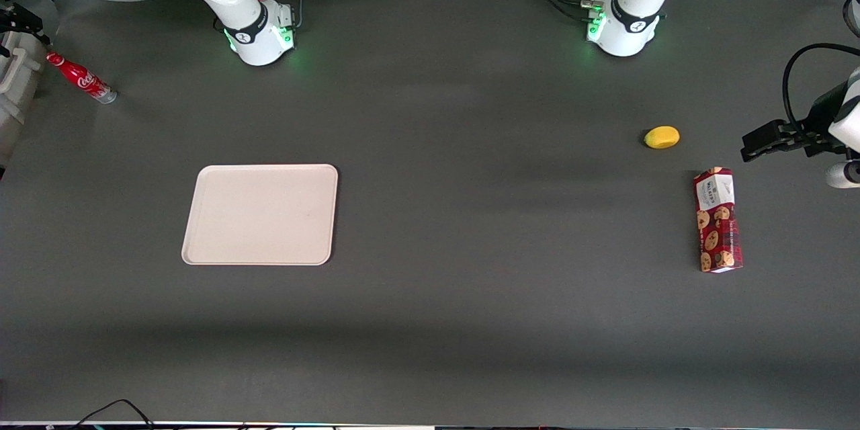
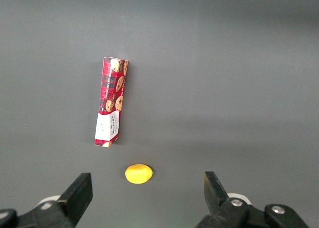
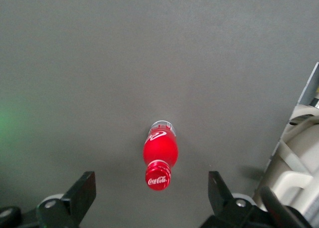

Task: Place coke bottle on tray
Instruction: 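Lower the open right gripper around the bottle neck and close it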

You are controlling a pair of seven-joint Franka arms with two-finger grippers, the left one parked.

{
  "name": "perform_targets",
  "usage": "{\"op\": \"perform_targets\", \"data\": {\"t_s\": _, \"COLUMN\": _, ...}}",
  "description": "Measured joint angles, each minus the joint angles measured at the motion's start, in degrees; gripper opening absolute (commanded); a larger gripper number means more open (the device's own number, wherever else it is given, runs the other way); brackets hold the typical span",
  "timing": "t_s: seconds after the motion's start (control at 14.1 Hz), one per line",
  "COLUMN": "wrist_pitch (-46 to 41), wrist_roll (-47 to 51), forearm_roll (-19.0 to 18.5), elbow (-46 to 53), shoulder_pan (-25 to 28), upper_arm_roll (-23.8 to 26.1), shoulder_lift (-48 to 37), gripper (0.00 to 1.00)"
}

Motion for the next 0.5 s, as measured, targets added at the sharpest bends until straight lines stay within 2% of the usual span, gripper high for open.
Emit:
{"op": "perform_targets", "data": {"t_s": 0.14, "wrist_pitch": 1.1, "wrist_roll": -0.7, "forearm_roll": 0.0, "elbow": -0.2, "shoulder_pan": 2.1, "upper_arm_roll": -3.9, "shoulder_lift": 0.0, "gripper": 1.00}}
{"op": "perform_targets", "data": {"t_s": 0.5, "wrist_pitch": 3.9, "wrist_roll": -2.0, "forearm_roll": 0.0, "elbow": -0.4, "shoulder_pan": 3.1, "upper_arm_roll": -8.2, "shoulder_lift": 0.0, "gripper": 0.95}}
